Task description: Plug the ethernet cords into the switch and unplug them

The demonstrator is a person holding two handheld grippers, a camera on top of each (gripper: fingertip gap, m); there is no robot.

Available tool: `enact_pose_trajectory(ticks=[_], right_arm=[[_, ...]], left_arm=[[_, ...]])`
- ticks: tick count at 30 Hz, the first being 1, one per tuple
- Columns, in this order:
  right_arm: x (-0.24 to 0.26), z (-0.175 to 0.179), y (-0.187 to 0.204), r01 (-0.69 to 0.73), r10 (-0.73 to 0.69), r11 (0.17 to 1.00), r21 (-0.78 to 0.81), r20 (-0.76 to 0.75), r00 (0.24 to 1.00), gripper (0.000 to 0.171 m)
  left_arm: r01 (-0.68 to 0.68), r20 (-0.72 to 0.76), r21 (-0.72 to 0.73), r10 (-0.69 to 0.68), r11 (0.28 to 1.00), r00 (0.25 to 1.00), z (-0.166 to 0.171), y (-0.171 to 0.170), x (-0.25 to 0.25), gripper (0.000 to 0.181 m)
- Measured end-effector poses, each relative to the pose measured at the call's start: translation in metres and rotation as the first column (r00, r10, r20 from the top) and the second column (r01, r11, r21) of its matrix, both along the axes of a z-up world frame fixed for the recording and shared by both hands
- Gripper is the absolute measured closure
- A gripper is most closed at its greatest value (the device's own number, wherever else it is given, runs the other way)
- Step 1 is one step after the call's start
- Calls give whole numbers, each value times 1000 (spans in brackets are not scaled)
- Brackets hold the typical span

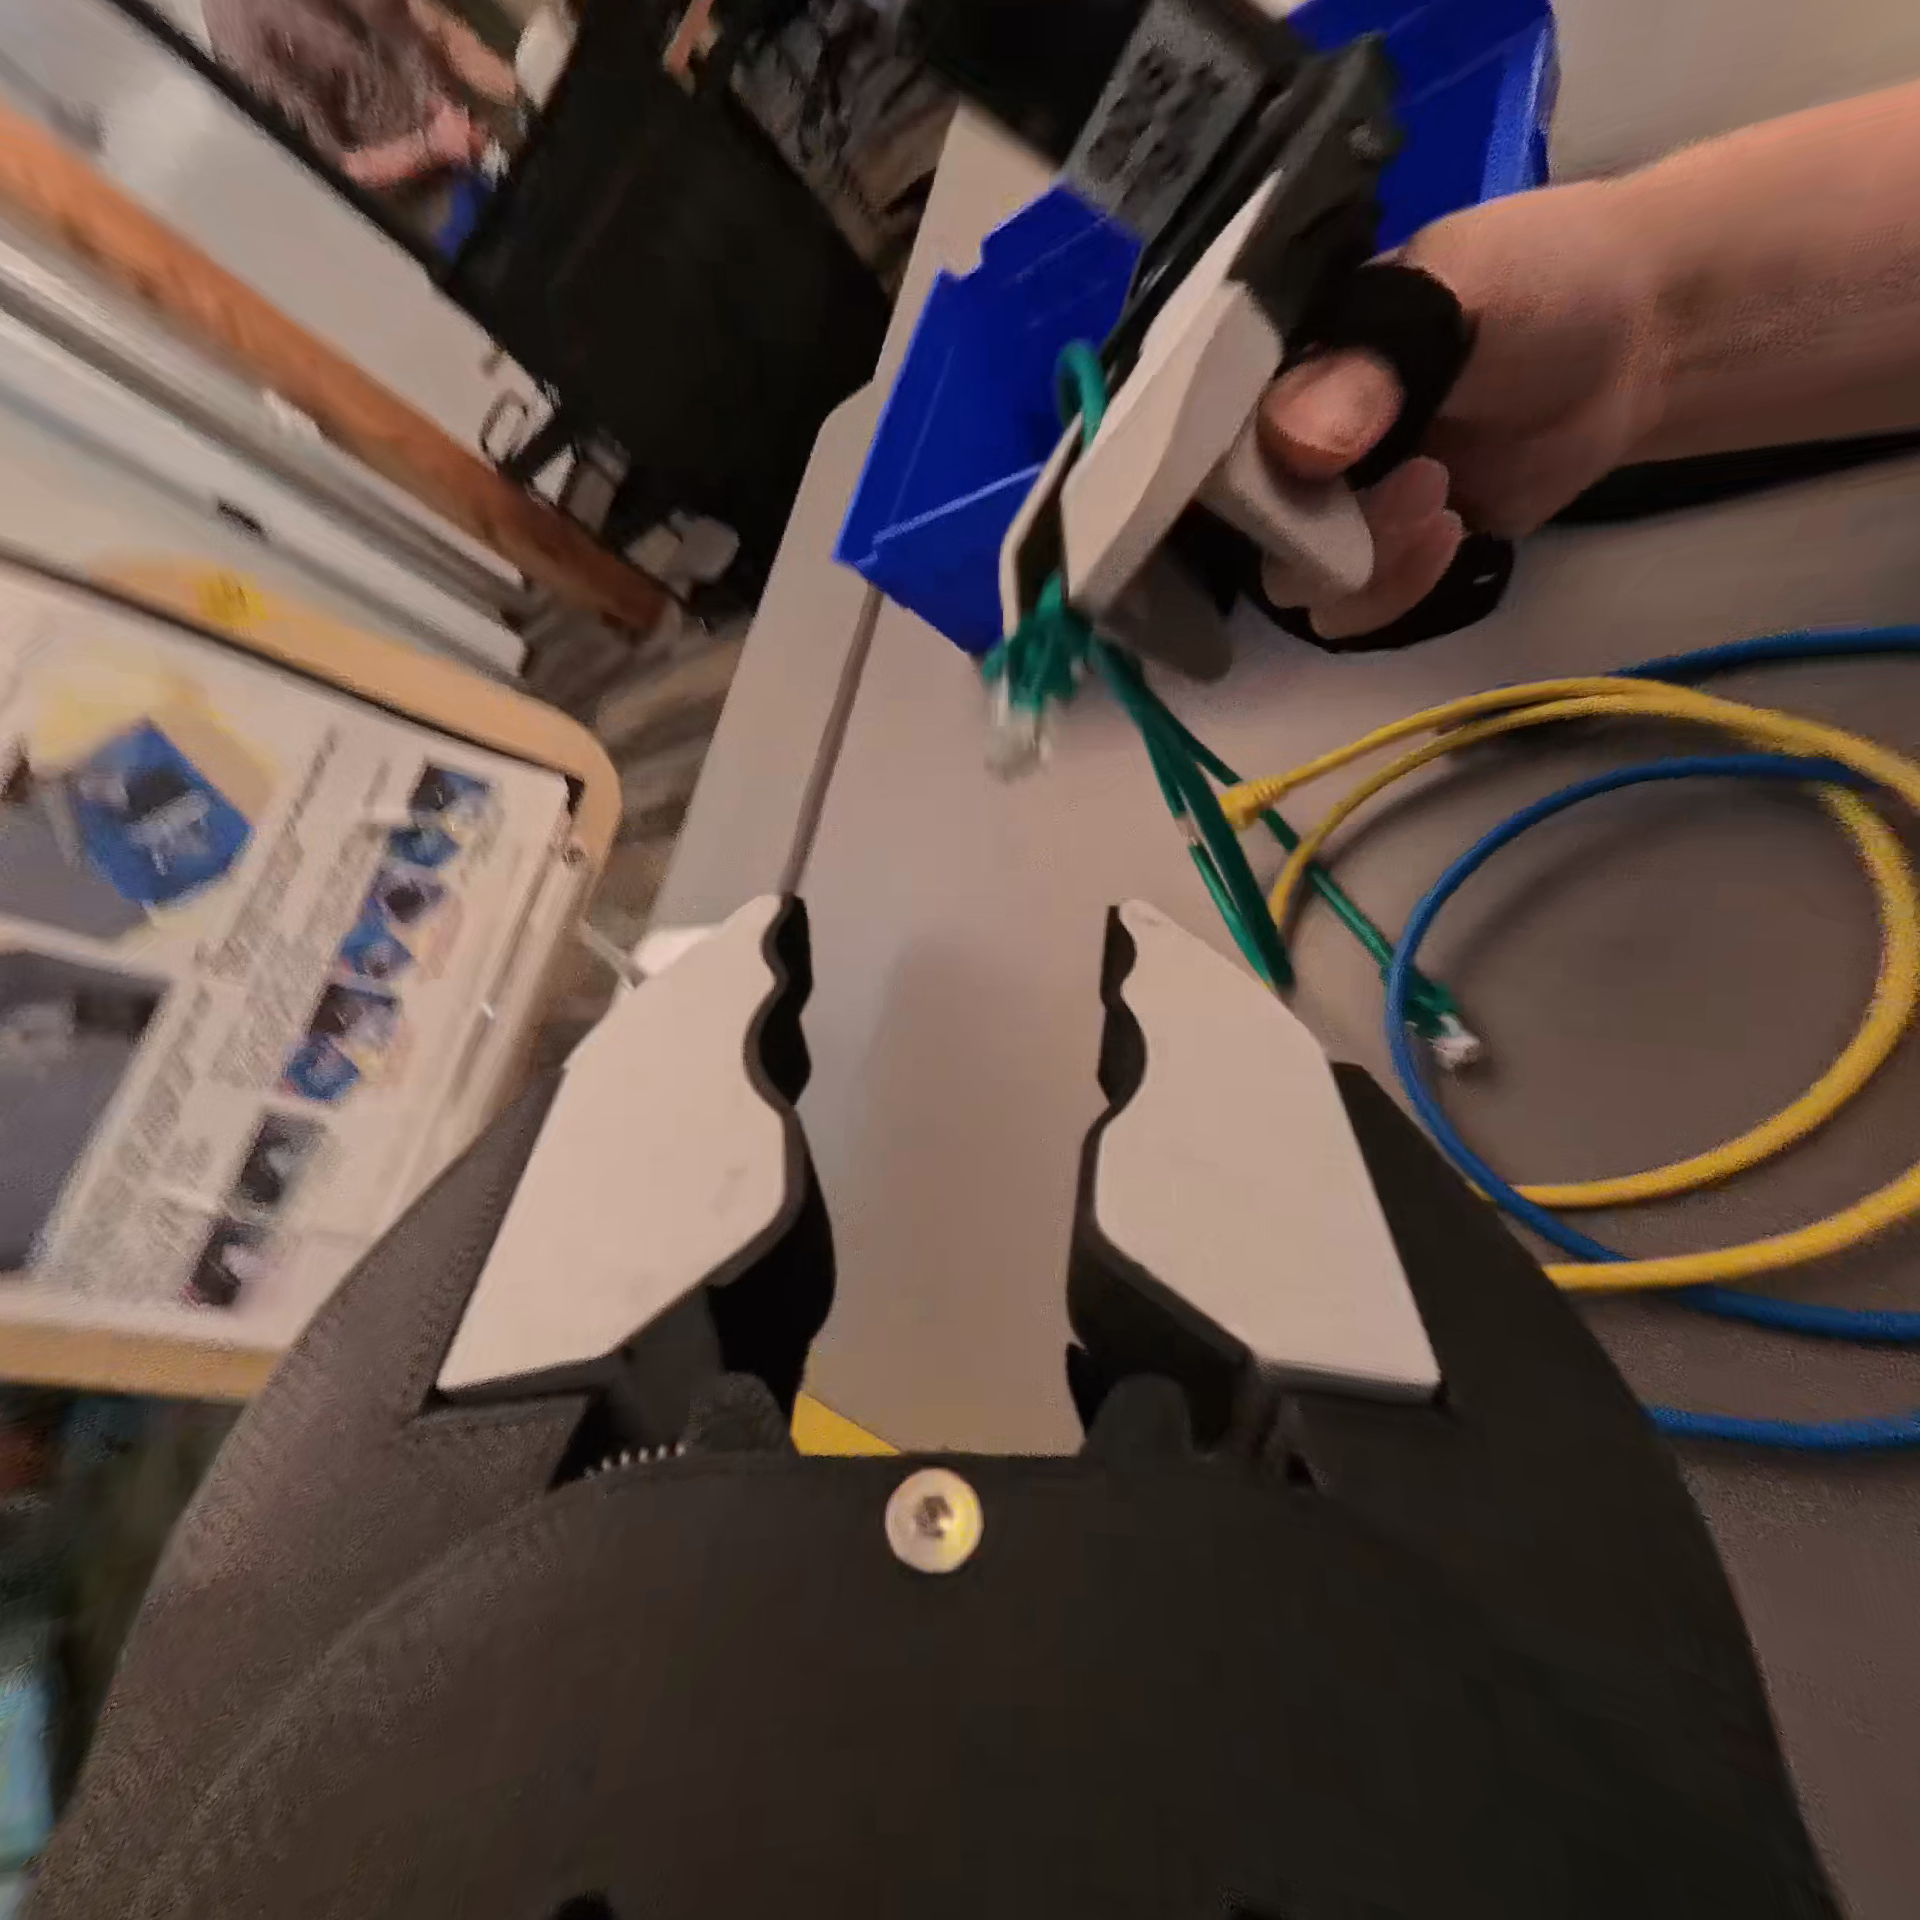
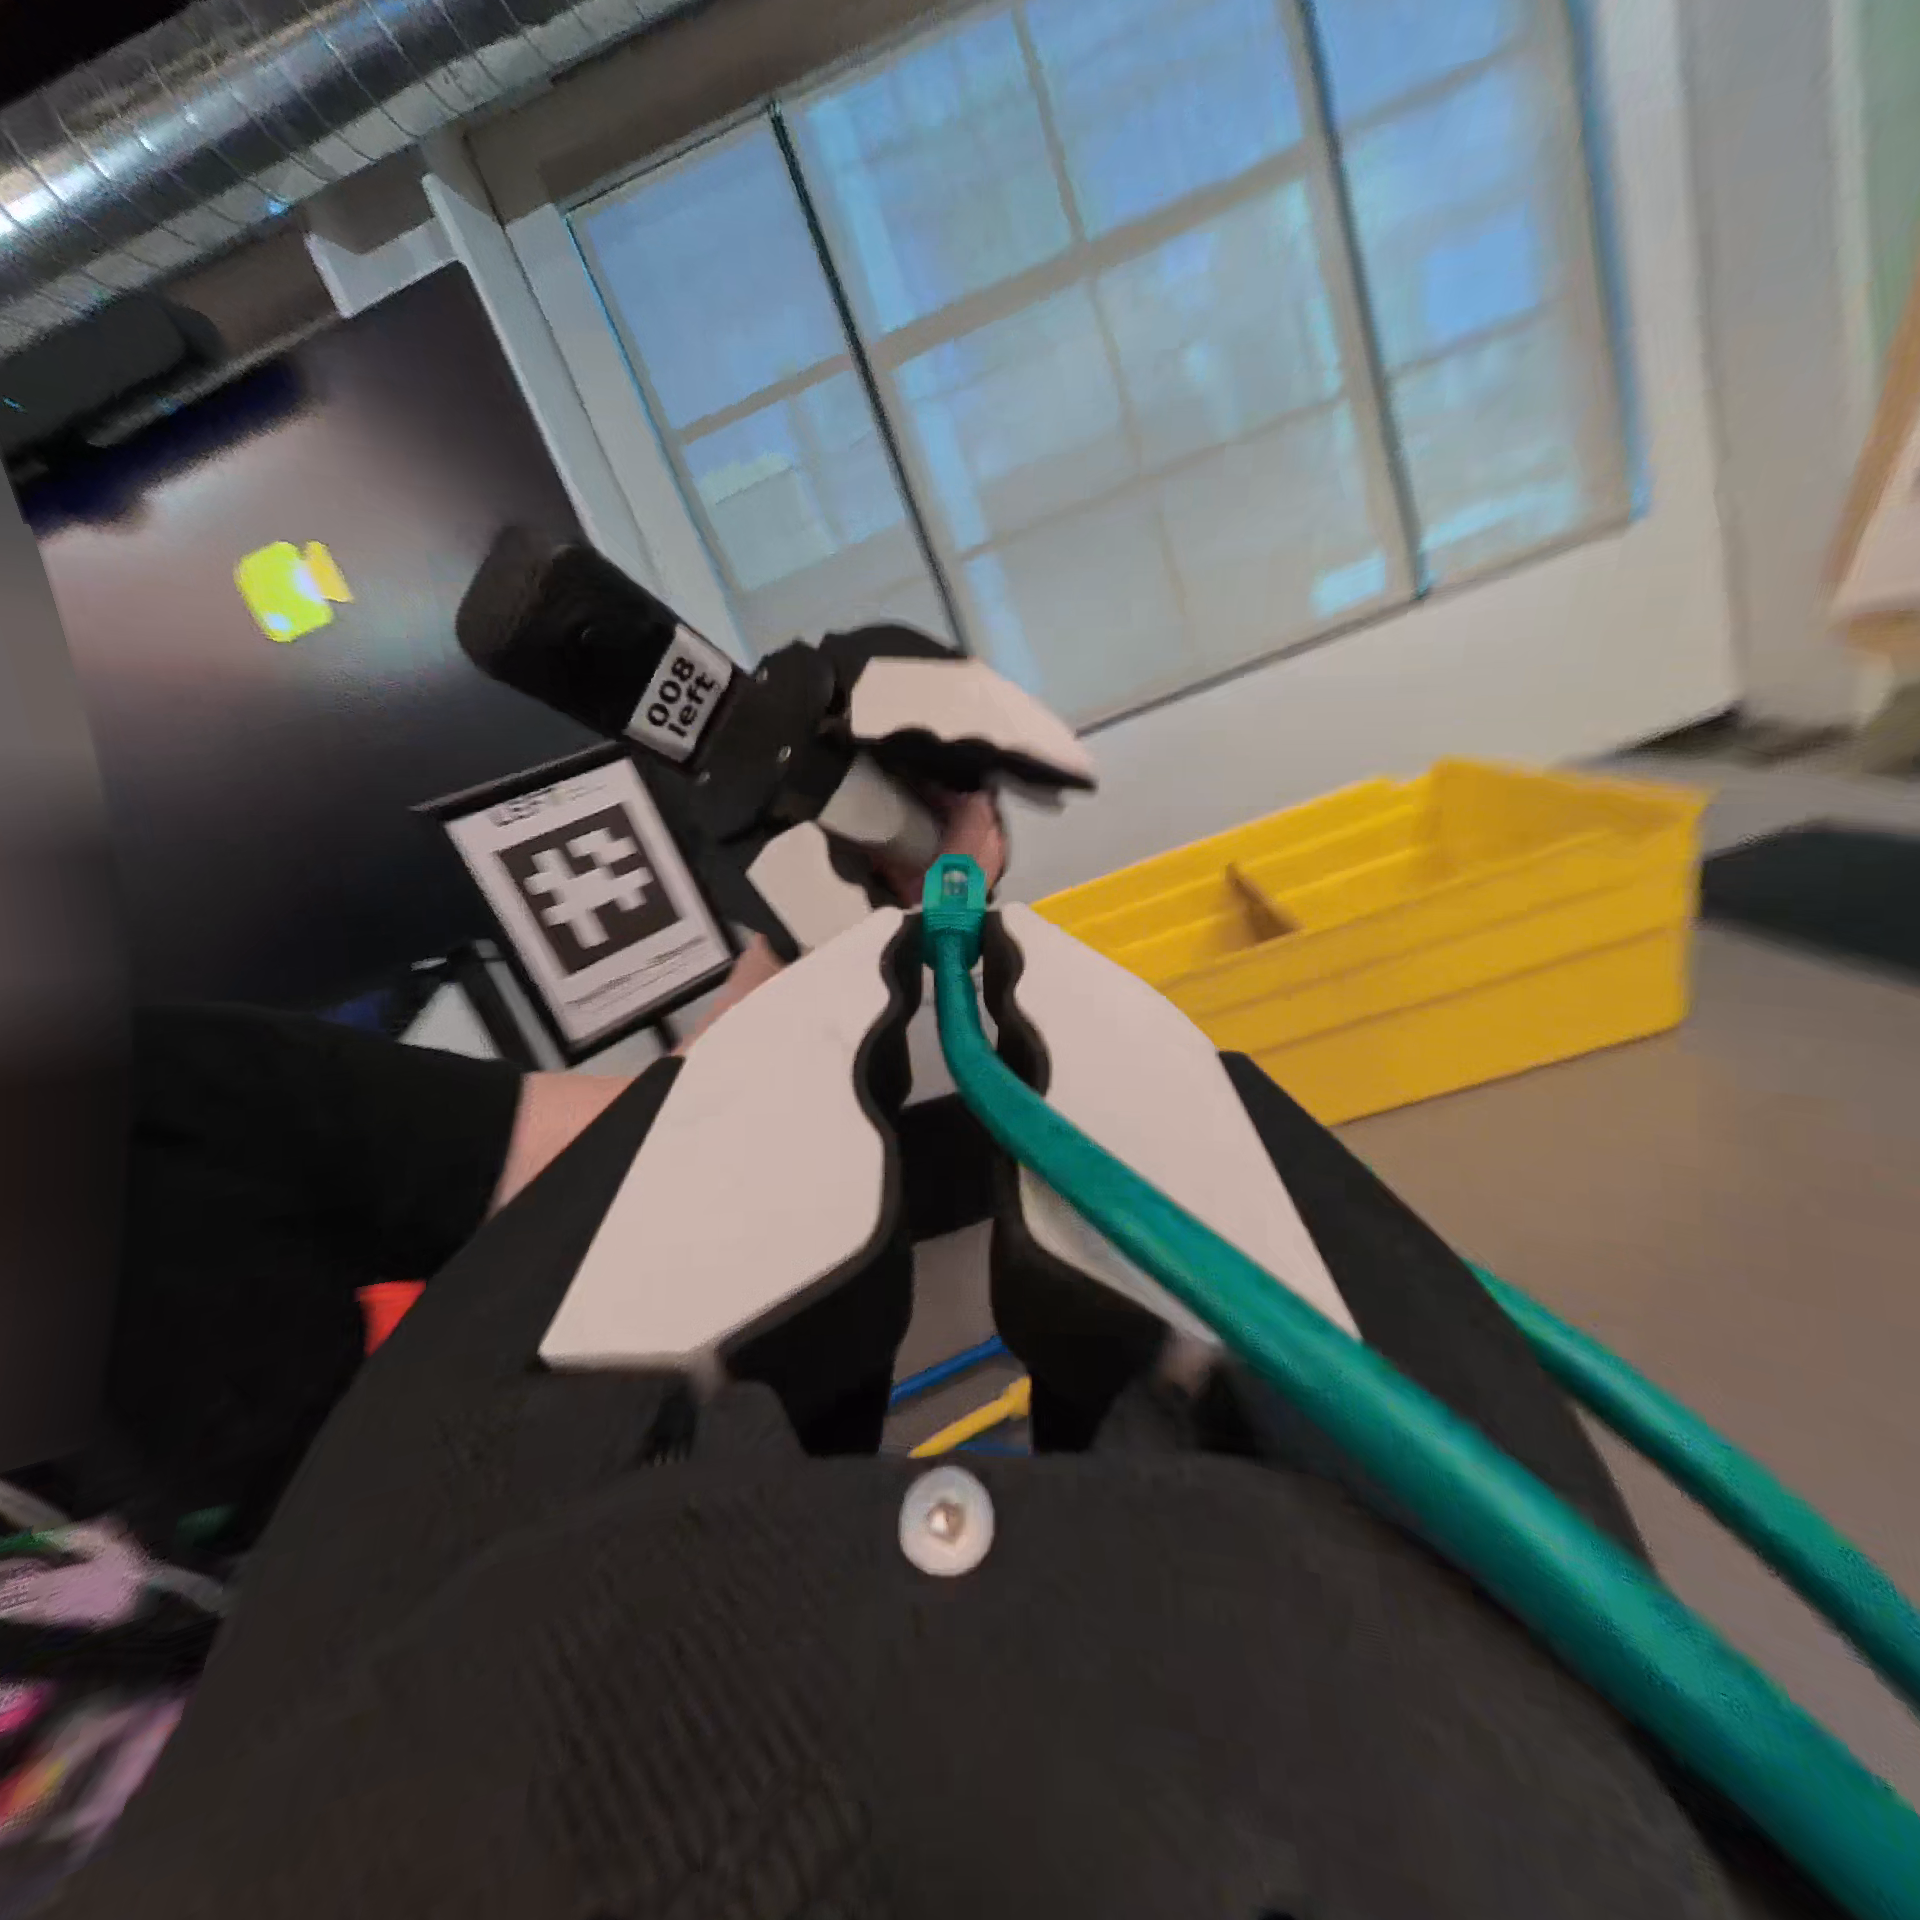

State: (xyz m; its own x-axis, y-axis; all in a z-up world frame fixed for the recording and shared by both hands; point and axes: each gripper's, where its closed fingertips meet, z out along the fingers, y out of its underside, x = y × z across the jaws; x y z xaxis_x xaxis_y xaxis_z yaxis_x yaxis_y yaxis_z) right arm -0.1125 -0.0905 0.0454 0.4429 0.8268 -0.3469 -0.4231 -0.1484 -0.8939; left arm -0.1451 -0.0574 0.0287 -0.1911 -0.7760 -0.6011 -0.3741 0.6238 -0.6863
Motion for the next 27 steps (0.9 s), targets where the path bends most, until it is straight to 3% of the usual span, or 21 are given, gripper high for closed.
enact_pose_trajectory(ticks=[1,4,8,11,14,21,27], right_arm=[[4,8,-1,66,-67,994,85,10,998,160],[10,19,-5,192,-210,955,226,60,976,160],[7,28,-14,265,-317,896,355,94,944,160],[7,35,-21,297,-384,846,442,120,916,160],[11,35,-23,332,-452,807,489,150,879,159],[9,35,-26,322,-474,787,526,181,862,160],[11,38,-29,313,-460,789,529,169,872,159]], left_arm=[[-36,-3,-67,36,997,999,-2,2,-9,121],[-122,-52,-195,113,973,992,-34,5,-35,120],[-230,-321,-114,184,966,929,-108,16,-54,119],[-244,-527,-59,177,968,831,-145,19,-60,115],[-231,-638,16,188,973,747,-160,24,-60,114],[-354,-830,-27,176,935,529,-180,19,-62,123],[-396,-897,42,209,917,389,-190,22,-66,122]])
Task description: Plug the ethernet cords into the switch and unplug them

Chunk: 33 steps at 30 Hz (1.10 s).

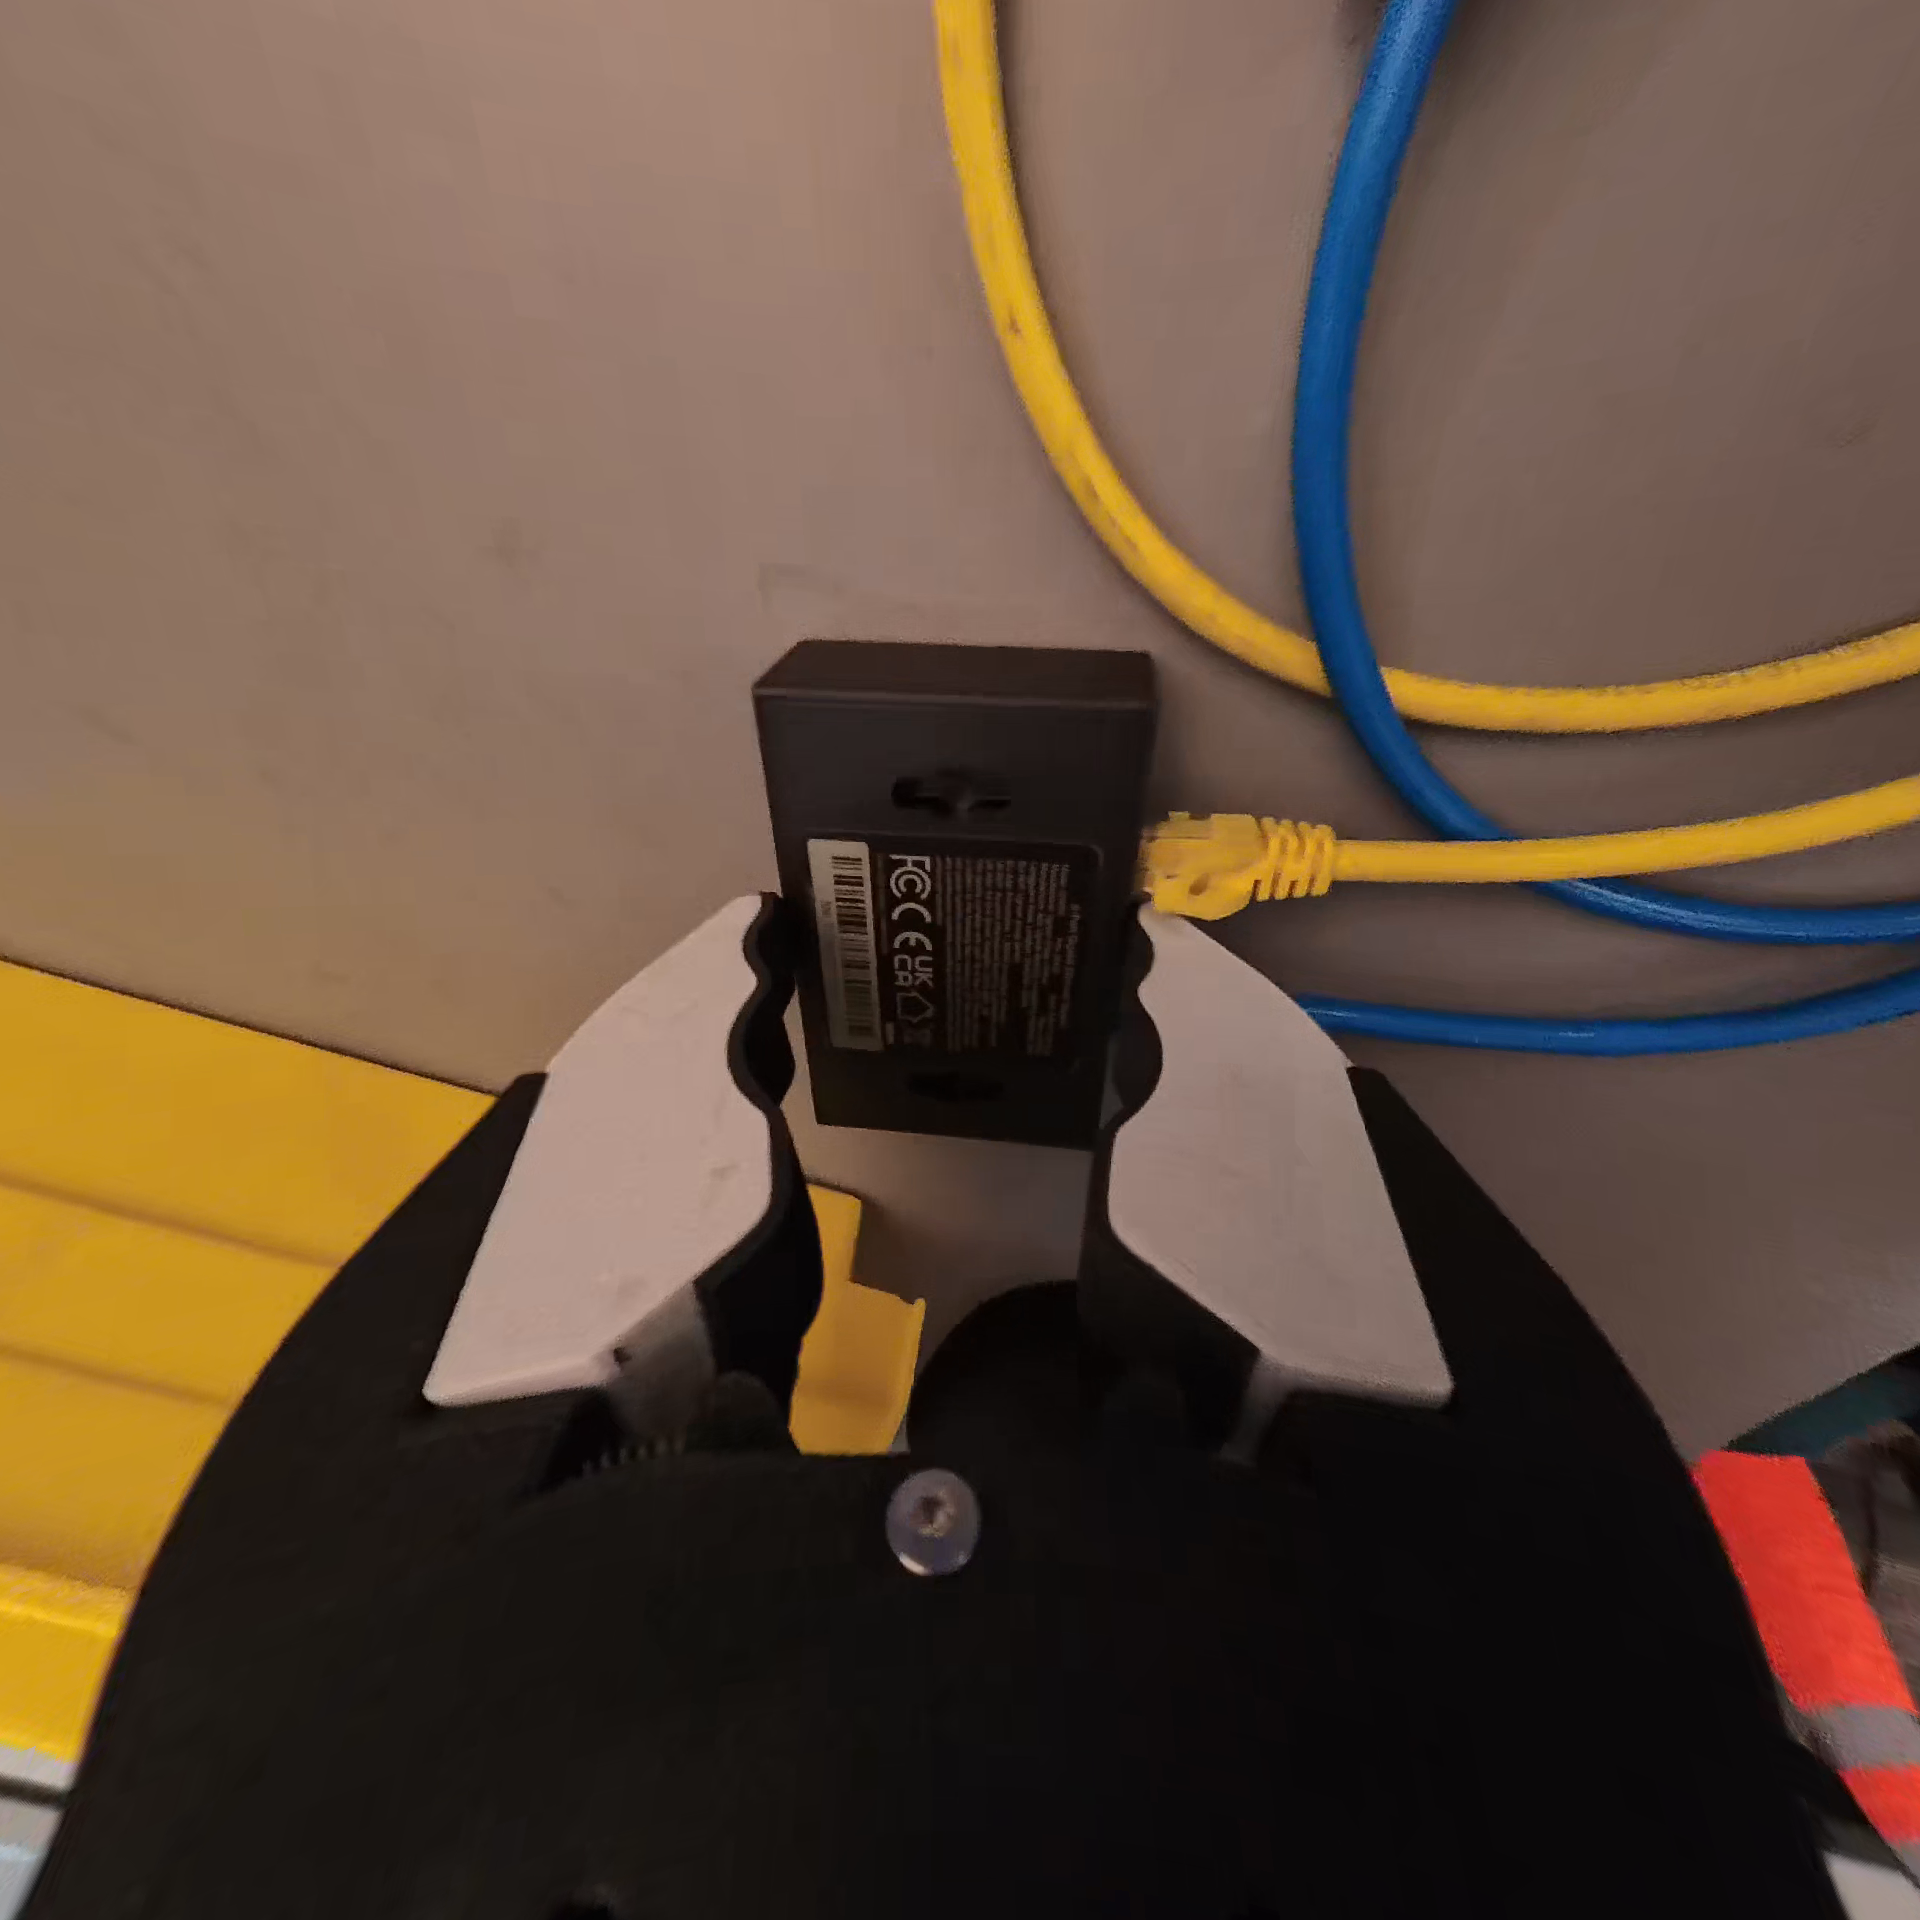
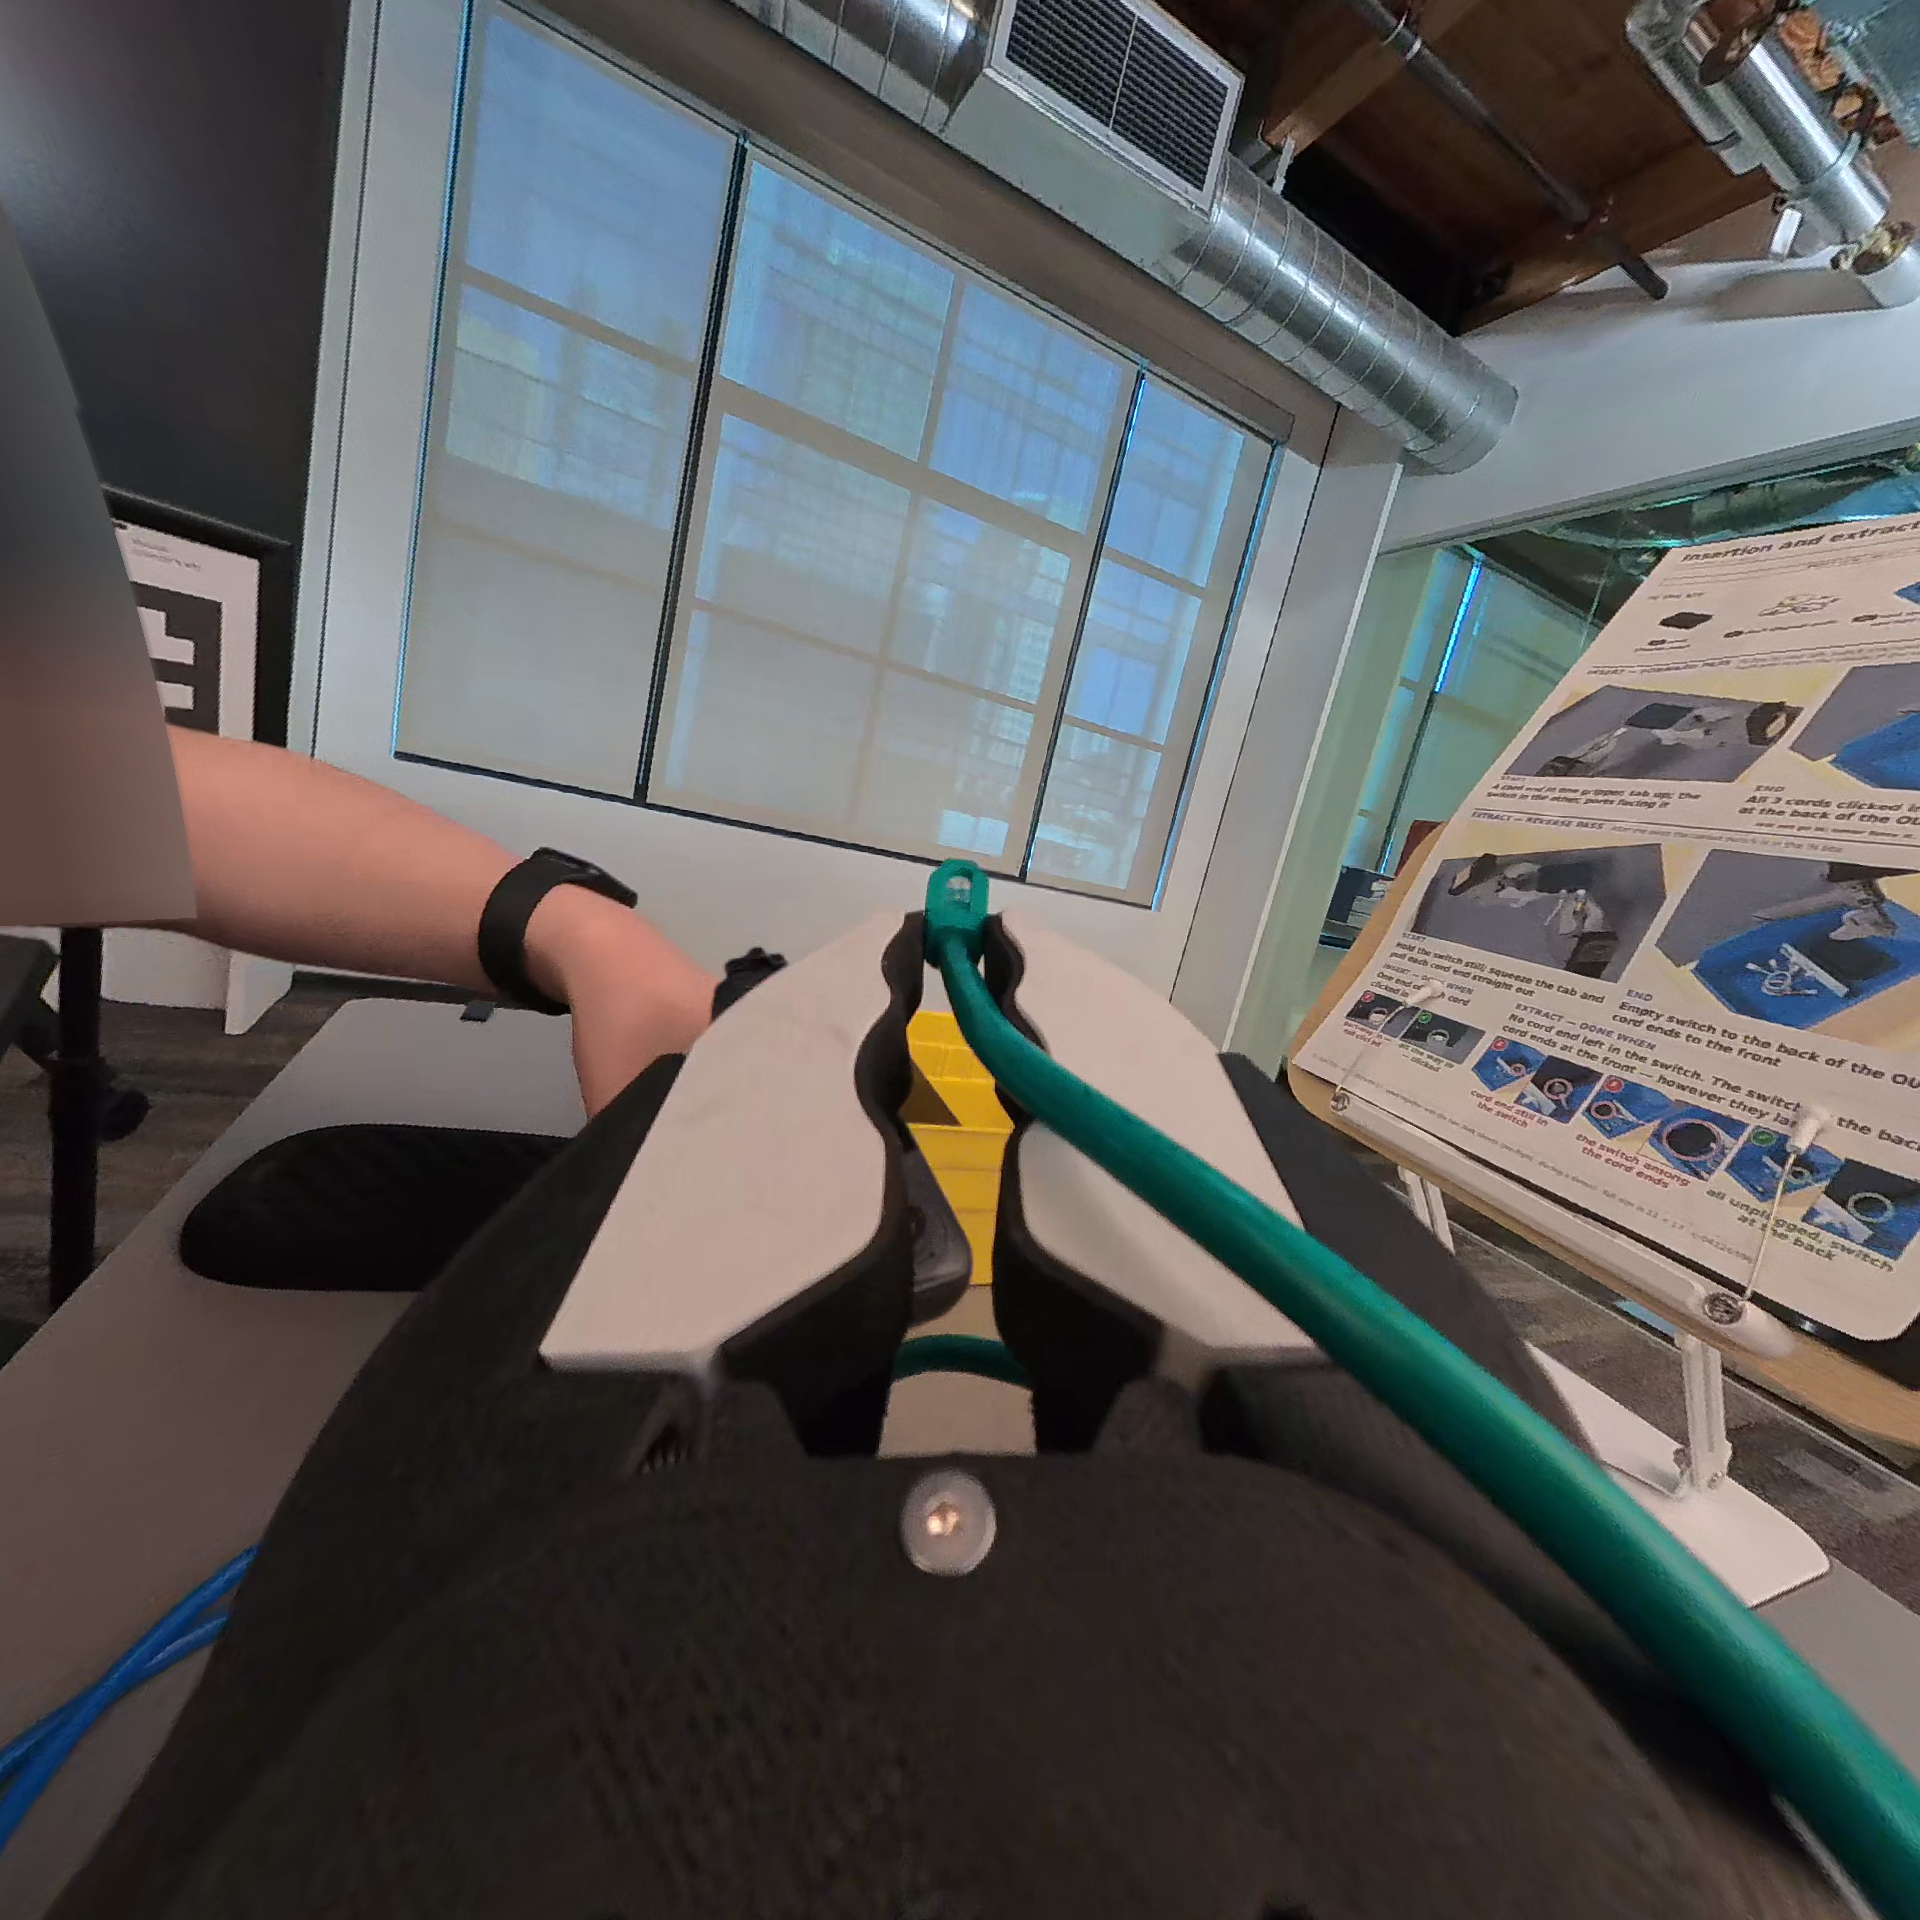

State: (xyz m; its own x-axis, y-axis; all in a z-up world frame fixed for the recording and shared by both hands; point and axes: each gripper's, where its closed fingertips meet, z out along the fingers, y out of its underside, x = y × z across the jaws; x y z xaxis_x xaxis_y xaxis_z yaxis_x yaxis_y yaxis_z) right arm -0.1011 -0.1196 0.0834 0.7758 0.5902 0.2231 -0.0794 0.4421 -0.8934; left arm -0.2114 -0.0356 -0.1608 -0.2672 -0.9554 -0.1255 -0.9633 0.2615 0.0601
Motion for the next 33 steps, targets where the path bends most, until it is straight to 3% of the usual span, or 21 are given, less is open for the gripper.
enact_pose_trajectory(ticks=[10,15,19,24,28,30,33], right_arm=[[9,4,-3,5,-5,1000,12,-28,1000,160],[12,10,-10,27,-26,998,52,-21,999,160],[14,13,-13,67,-67,994,91,-3,998,160],[13,11,-11,91,-92,992,86,11,996,160],[17,9,-6,204,-211,974,98,58,976,160],[21,10,-6,311,-327,939,147,96,940,160],[14,19,-18,371,-424,891,262,185,887,160]], left_arm=[[-12,24,-20,12,1000,1000,0,-1,2,122],[-30,140,26,26,999,990,7,-1,9,122],[-32,318,178,-27,983,948,38,15,22,122],[-80,498,428,-161,900,852,103,38,31,122],[-206,652,510,-219,835,726,160,51,28,121],[-276,745,463,-200,842,637,184,55,23,122],[-303,868,277,-102,912,486,205,55,18,121]])
